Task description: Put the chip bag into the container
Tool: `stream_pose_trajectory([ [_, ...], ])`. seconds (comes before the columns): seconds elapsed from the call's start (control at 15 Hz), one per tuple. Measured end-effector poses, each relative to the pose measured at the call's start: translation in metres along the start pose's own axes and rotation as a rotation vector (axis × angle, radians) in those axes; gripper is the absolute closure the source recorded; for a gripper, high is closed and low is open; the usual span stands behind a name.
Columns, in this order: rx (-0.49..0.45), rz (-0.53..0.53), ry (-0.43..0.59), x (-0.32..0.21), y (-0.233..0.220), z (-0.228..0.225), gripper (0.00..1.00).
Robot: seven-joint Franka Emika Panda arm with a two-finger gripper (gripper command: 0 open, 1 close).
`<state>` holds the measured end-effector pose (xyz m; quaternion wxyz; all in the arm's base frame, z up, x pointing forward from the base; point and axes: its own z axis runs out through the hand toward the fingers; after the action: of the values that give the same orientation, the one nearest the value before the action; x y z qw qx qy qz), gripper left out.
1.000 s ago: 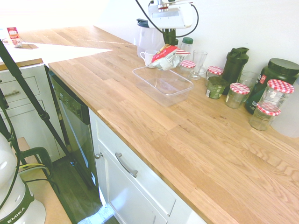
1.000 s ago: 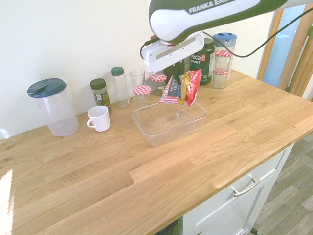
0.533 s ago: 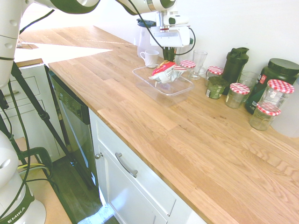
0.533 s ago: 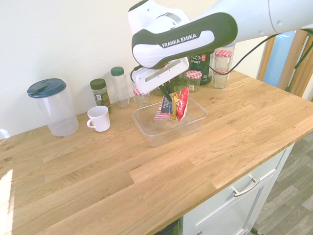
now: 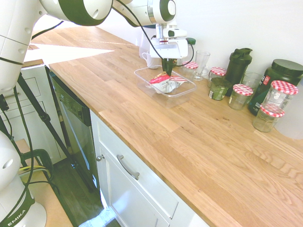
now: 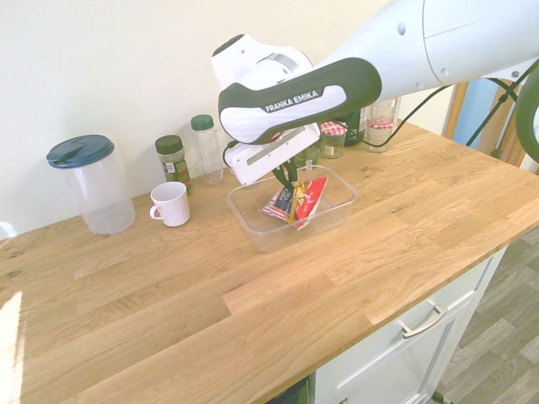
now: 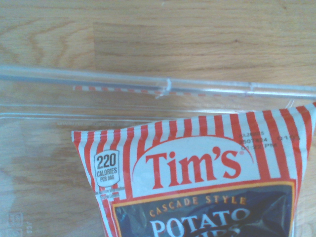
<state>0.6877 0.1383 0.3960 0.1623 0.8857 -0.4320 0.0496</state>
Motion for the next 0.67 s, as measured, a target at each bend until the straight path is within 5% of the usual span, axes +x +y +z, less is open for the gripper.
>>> stream_pose_trajectory([
  [0.4,0.005,0.009,0.005,0.003,0.002,-0.008,0.0],
  [0.67,0.056,0.028,0.02,0.006,0.031,-0.053,0.0],
])
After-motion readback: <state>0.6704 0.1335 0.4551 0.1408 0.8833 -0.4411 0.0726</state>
